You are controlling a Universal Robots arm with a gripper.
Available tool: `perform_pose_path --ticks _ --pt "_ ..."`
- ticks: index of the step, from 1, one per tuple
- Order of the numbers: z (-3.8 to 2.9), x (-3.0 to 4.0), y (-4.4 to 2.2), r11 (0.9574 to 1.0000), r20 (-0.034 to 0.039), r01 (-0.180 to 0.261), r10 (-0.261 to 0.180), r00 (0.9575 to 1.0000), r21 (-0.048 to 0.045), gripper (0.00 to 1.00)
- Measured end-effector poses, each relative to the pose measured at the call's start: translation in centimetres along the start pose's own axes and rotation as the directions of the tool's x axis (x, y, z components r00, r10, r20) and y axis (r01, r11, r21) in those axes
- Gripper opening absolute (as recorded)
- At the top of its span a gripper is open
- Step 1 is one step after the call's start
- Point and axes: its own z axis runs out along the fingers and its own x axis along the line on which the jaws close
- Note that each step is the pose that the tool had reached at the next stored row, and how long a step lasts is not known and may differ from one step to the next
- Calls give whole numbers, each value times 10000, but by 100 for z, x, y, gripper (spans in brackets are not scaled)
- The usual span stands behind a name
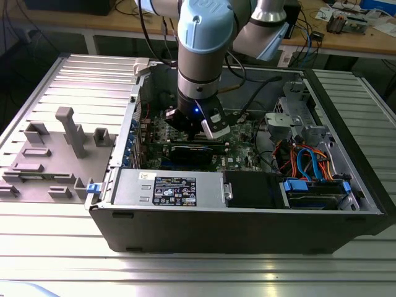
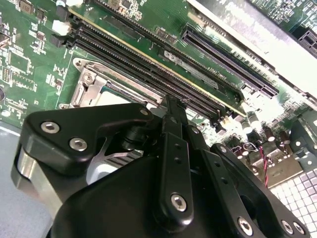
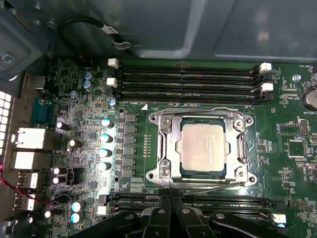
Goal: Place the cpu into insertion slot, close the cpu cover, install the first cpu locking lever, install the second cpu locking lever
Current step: 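Install the second cpu locking lever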
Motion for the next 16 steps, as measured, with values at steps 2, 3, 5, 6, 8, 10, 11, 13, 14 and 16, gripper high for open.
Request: perform_pose_path --ticks 2,3,5,6,8,10,11,13,14,16 --pt "-2 18 -13 9997 4 3 -3 10000 -239 11" --pt "-2 22 -19 9995 5 4 -4 10000 -306 11" --pt "1 24 -36 9994 8 4 -4 10000 -342 11" --pt "2 25 -48 9994 8 3 -3 10000 -358 11" --pt "-1 29 -65 9993 9 2 -2 10000 -384 11" --pt "-1 32 -78 9992 10 1 -1 10000 -396 11" --pt "0 34 -81 9992 10 1 -1 10000 -401 11" --pt "5 52 -84 9991 10 0 0 10000 -428 11" --pt "14 59 -85 9991 12 -1 1 10000 -436 11" --pt "33 77 -89 9990 12 -6 6 10000 -445 11"
